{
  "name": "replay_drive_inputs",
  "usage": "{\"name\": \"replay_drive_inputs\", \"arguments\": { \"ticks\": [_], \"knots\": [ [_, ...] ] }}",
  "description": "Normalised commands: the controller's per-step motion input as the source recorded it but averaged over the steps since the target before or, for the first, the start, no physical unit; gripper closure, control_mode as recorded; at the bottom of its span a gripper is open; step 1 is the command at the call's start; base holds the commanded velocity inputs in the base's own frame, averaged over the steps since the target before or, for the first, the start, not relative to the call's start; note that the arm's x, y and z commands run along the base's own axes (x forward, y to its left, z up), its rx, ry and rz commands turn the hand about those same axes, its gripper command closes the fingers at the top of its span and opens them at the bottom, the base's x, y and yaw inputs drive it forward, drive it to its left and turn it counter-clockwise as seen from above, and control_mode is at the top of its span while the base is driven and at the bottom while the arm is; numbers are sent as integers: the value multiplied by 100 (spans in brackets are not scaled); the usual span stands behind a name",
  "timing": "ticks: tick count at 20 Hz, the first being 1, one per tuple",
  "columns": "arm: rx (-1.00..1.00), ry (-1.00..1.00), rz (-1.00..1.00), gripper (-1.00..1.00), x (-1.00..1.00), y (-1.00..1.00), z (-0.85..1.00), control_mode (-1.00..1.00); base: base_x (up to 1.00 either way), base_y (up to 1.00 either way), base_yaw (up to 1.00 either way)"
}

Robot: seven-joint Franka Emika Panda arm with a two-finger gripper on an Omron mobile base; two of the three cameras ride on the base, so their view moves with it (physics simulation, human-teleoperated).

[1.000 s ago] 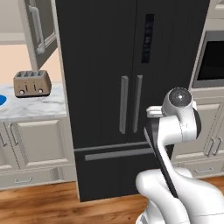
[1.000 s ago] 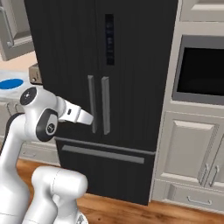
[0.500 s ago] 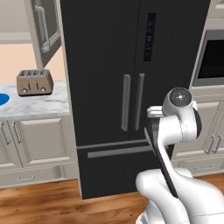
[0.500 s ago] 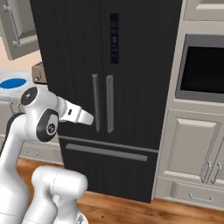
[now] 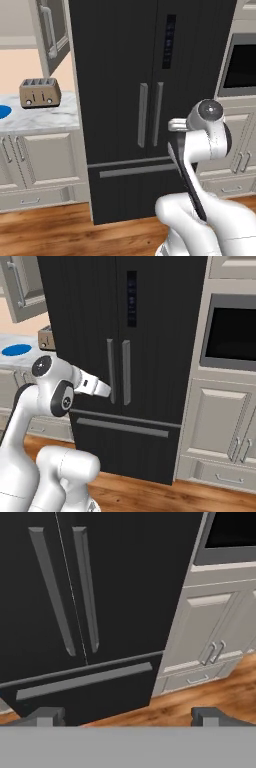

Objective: Move the hot dog bun to the plate on the dining table and place the condiment next to that plate. Then navigate to the fridge and take the sausage and place it on the plate as well.

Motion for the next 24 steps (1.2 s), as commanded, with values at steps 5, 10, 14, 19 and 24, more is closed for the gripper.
{"name": "replay_drive_inputs", "arguments": {
  "ticks": [5,10,14,19,24],
  "knots": [
    [17,-12,22,-100,86,-13,0,-100,0,0,0],
    [1,5,11,-100,85,23,6,-100,0,0,0],
    [-5,18,1,-100,82,14,8,-100,0,0,0],
    [0,9,1,-100,56,-21,0,-100,0,0,0],
    [0,-2,6,-100,49,-26,-9,-100,0,0,0]
  ]
}}
